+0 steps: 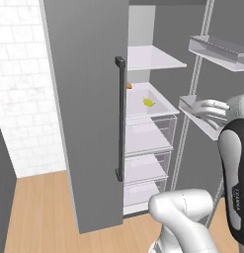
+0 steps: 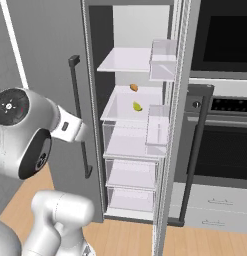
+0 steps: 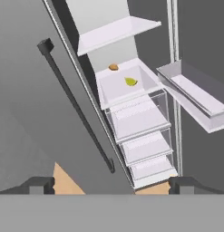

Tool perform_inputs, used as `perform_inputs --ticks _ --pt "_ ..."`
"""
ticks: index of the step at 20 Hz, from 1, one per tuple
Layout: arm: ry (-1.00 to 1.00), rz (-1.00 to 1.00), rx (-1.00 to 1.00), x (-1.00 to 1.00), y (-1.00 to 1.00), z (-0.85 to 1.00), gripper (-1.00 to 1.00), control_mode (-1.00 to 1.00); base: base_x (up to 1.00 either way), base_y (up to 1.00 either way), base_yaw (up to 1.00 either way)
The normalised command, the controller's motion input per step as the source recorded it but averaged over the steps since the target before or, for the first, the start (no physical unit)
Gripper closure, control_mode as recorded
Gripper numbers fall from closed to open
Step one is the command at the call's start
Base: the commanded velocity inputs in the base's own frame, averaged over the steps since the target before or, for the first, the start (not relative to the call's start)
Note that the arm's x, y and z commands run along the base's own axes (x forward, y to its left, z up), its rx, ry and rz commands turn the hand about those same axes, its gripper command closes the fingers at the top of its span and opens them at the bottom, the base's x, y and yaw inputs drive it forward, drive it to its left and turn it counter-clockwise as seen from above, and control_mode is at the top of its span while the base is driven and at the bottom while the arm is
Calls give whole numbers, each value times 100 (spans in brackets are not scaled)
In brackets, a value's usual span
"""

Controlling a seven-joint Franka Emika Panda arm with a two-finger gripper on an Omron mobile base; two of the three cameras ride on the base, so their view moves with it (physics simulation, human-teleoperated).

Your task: Grab a lemon wedge from the fridge and one ice cube from the ice bowl, and put them in the glass of lemonade.

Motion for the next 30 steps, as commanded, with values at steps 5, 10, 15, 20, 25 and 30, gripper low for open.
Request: perform_inputs --ticks 5,10,15,20,25,30 --pt "1 0 -9 -37 0 29 -100 -100 0 0 0" --pt "0 0 -1 -2 0 0 -100 -100 0 0 0" --pt "0 -1 0 -11 -2 0 -100 -100 0 0 0" --pt "0 -19 0 -47 -4 0 -100 -100 0 0 0" --pt "0 -7 0 -21 -12 0 -100 100 -9 -6 -2" --pt "0 0 0 0 0 0 -100 100 -20 -14 -18"
